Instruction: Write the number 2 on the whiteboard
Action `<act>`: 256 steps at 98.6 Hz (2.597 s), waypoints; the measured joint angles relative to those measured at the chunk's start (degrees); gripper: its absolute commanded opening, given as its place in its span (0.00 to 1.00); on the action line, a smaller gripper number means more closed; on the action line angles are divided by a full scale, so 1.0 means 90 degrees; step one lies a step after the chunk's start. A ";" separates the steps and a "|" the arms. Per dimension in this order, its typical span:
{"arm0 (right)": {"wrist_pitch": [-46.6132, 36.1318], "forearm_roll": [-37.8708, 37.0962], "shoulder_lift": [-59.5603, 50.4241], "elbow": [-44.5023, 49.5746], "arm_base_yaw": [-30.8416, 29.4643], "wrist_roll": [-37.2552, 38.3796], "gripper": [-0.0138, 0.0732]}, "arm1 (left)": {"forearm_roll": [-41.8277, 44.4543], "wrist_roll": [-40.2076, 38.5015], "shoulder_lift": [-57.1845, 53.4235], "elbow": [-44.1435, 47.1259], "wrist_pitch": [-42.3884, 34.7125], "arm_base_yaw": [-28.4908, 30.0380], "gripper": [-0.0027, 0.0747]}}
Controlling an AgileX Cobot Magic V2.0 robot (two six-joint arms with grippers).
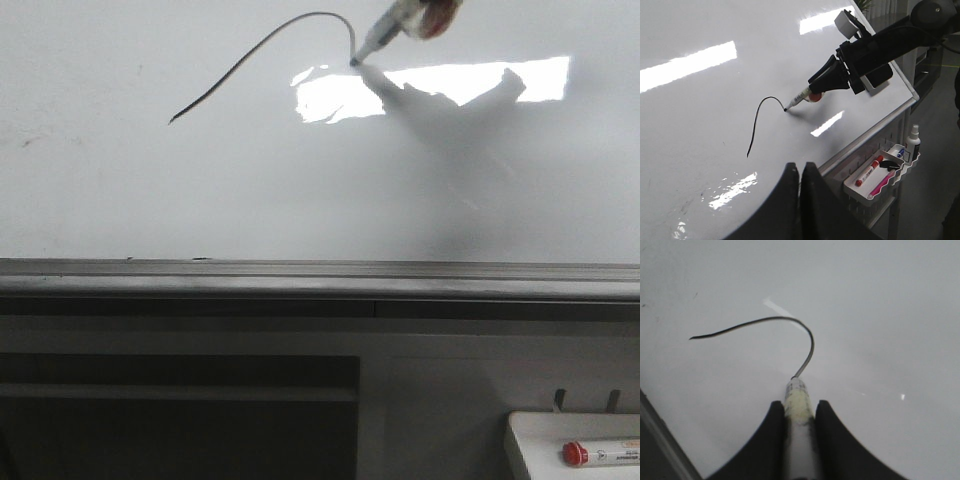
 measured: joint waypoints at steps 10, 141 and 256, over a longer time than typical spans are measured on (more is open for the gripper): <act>0.0000 0.0119 0.0081 0.0159 0.0215 0.0074 0.09 | -0.0040 0.0000 0.0000 0.0000 0.0000 0.0000 0.01; 0.2017 0.0857 -0.1194 0.1042 -0.2480 0.0178 0.09 | -0.0073 -0.0013 0.0000 0.0000 0.0000 0.0000 0.01; 0.1231 0.1021 -0.0933 -0.0647 0.3665 -0.0449 0.09 | -0.3304 0.4010 0.4460 -0.1027 -0.0016 0.0000 0.48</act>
